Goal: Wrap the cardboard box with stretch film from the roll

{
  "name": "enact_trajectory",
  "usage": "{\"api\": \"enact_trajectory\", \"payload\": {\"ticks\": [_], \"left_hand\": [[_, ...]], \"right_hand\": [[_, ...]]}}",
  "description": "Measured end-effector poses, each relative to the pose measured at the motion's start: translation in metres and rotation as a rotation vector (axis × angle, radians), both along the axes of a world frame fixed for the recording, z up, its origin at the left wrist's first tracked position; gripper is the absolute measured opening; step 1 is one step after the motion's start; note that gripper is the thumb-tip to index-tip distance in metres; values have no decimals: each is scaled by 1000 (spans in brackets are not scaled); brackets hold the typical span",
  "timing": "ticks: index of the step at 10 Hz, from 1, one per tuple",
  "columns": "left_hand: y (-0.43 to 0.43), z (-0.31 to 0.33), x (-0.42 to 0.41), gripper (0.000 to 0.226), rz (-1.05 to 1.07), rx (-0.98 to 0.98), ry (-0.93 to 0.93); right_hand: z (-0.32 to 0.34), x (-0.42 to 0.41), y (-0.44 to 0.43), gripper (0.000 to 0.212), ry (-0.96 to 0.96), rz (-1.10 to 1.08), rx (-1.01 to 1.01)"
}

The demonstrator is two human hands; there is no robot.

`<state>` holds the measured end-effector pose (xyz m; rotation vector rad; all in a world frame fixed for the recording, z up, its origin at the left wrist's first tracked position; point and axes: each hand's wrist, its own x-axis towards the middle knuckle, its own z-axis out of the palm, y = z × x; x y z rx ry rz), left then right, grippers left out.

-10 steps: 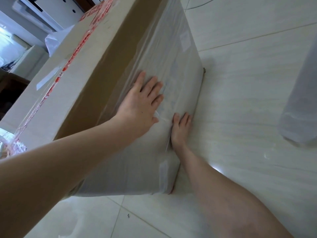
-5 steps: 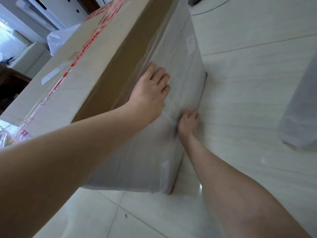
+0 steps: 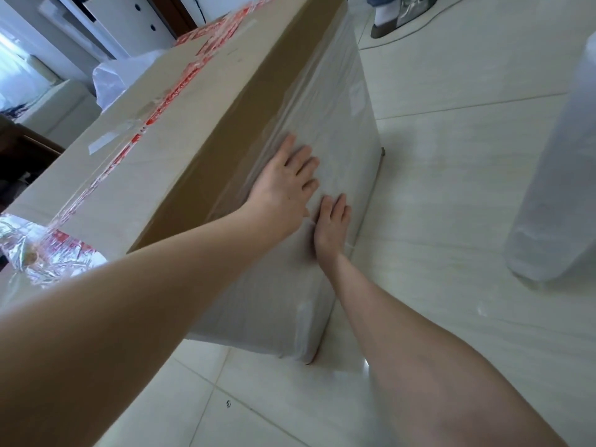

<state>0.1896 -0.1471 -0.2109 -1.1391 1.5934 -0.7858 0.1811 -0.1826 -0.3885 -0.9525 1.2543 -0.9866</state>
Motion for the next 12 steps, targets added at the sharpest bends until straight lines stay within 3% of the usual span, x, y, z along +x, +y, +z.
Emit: {"api": "enact_trajectory", "payload": {"ticks": [2,3,5,6,9,11,12], "left_hand": [[-7,7,-9,51,-37,-49,203],[-3,-4,-16,52,-77,3,204],[10,-18,-4,55,25,6,112],[10,-13,-4,53,13,-6,179],[10,19,-18,40,-43,-150,572],[27,43,-15,43,119,-287,973],[38,55,-16,44,110,-349,1084]], "right_hand": [[-1,-20,-17,58,69,-196,75],[-6,-27,-11,59,40,-227,47],[-16,-11,9,55,38,16,45],[-10,-17,-1,57,71,52,68],[24,-76,9,58,398,54,-43],[74,-120,19,57,812,346,-277],[107,-138,21,53,916,450,-410]]}}
